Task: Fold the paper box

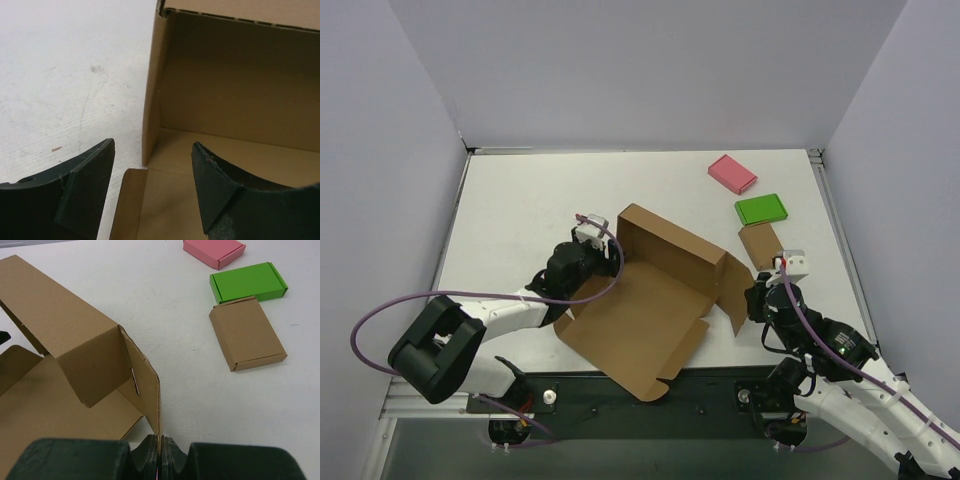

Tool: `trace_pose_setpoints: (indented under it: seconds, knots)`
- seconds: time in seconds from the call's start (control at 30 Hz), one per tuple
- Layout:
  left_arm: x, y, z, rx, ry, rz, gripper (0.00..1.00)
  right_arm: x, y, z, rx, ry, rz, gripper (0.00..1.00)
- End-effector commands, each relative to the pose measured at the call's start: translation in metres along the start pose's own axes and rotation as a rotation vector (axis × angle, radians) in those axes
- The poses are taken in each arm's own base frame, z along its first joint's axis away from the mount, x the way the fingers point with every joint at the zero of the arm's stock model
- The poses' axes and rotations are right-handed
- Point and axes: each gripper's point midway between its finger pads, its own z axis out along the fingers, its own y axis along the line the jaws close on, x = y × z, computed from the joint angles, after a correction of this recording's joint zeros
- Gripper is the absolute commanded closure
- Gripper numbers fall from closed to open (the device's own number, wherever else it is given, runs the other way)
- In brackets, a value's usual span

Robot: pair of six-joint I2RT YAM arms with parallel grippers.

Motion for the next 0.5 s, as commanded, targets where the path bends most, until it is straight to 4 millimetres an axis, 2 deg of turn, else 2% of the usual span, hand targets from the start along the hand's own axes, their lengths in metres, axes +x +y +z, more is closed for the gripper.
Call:
trace_pose_setpoints:
  seconds: [0.0,0.1,0.13,0.2,0.27,0.3,0.37,0.4,0.47]
  knots:
    - [-0.026,-0.020,-0.002,0.105,-0.089,0.057,0.26,-0.003,-0.002,0.006,0.027,-0.020,-0.005,1.00]
    - [-0.019,-0.015,-0.002,0.091,-0.031,0.111,0.26,-0.002,0.000,0.009,0.022,-0.019,-0.014,1.00]
    - [-0.028,-0.017,-0.005,0.096,-0.044,0.117,0.26,-0.002,0.000,0.010,0.020,-0.019,-0.015,1.00]
    - [-0.027,-0.018,-0.012,0.105,-0.023,0.135,0.26,-0.001,0.004,0.014,0.006,-0.021,-0.025,1.00]
    - [-0.050,-0.021,-0.023,0.115,-0.064,0.147,0.26,0.002,0.012,0.018,-0.027,-0.015,-0.036,1.00]
    - [-0.049,-0.020,-0.028,0.108,-0.036,0.151,0.26,0.001,0.016,0.021,-0.044,-0.026,-0.048,1.00]
    - [-0.083,-0.022,-0.041,0.094,-0.097,0.129,0.25,0.001,0.021,0.025,-0.062,-0.026,-0.068,1.00]
    - [-0.086,-0.011,-0.046,0.031,-0.076,0.112,0.24,-0.003,0.025,0.028,-0.073,-0.042,-0.073,1.00]
    - [-0.109,-0.002,-0.056,-0.031,-0.102,0.025,0.20,-0.002,0.030,0.033,-0.085,-0.035,-0.120,1.00]
